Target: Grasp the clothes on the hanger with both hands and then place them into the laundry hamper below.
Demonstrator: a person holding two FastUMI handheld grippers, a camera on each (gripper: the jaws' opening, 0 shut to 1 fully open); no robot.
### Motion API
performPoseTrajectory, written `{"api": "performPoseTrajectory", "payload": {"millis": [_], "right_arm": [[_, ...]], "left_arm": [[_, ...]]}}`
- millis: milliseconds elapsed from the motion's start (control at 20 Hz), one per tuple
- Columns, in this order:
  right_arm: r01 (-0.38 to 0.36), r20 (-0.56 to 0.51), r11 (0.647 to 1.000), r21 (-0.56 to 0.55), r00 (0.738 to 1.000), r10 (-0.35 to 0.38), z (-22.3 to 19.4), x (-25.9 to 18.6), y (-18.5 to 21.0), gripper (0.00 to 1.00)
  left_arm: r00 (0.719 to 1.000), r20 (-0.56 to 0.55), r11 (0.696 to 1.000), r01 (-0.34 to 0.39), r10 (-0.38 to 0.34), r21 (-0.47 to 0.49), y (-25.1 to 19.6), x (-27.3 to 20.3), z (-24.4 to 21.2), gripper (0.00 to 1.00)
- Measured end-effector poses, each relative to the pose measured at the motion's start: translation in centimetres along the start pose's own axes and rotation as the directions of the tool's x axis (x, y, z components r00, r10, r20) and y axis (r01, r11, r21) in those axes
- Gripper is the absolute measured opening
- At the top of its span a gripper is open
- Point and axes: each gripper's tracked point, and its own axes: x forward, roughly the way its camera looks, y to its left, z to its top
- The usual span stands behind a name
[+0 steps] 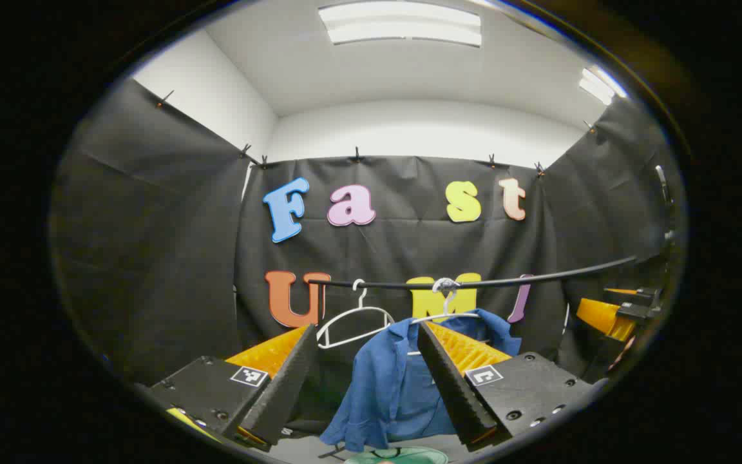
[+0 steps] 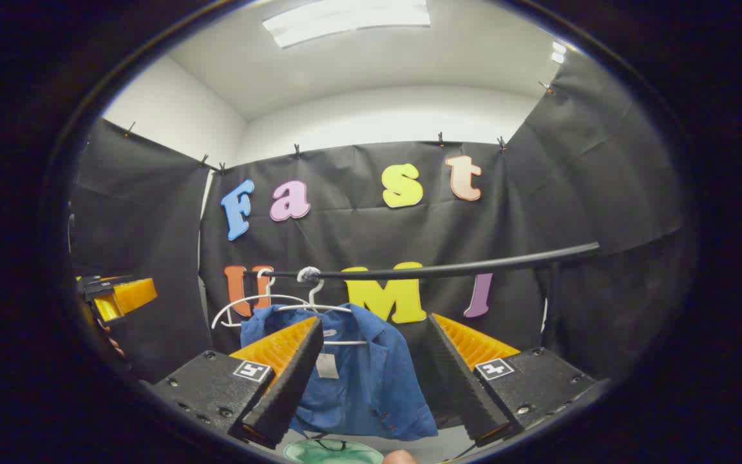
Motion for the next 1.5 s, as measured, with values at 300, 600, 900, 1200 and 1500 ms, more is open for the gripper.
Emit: {"api": "performPoseTrajectory", "payload": {"millis": [300, 600, 900, 1200, 1500], "right_arm": [[-0.034, 0.011, 0.999, -0.036, 0.999, 0.035, 0.3, 1.6, 0.2, 1.0], [-0.07, 0.021, 0.997, -0.027, 0.997, 0.071, 0.6, 3.2, 0.4, 1.0], [-0.096, -0.024, 0.995, -0.039, 0.995, 0.095, -1.5, 4.9, 1.2, 1.0], [-0.094, -0.128, 0.996, -0.013, 0.988, 0.091, -6.2, 6.2, 1.0, 0.99], [-0.048, -0.189, 0.998, -0.027, 0.981, 0.043, -9.5, 9.9, 1.0, 1.0]], "left_arm": [[1.0, -0.011, 1.0, -0.017, 0.017, -0.015, -0.1, 0.5, -0.3, 0.96], [1.0, -0.023, 0.999, -0.018, 0.017, -0.038, -0.8, 0.4, -0.3, 1.0], [0.999, -0.032, 0.999, -0.028, 0.028, -0.028, -1.4, 0.7, -1.2, 1.0], [0.993, -0.118, 1.0, -0.004, 0.002, -0.015, -2.5, 2.1, -4.9, 1.0], [0.983, -0.186, 0.998, 0.023, -0.012, 0.059, -3.5, 4.8, -9.2, 0.96]]}}
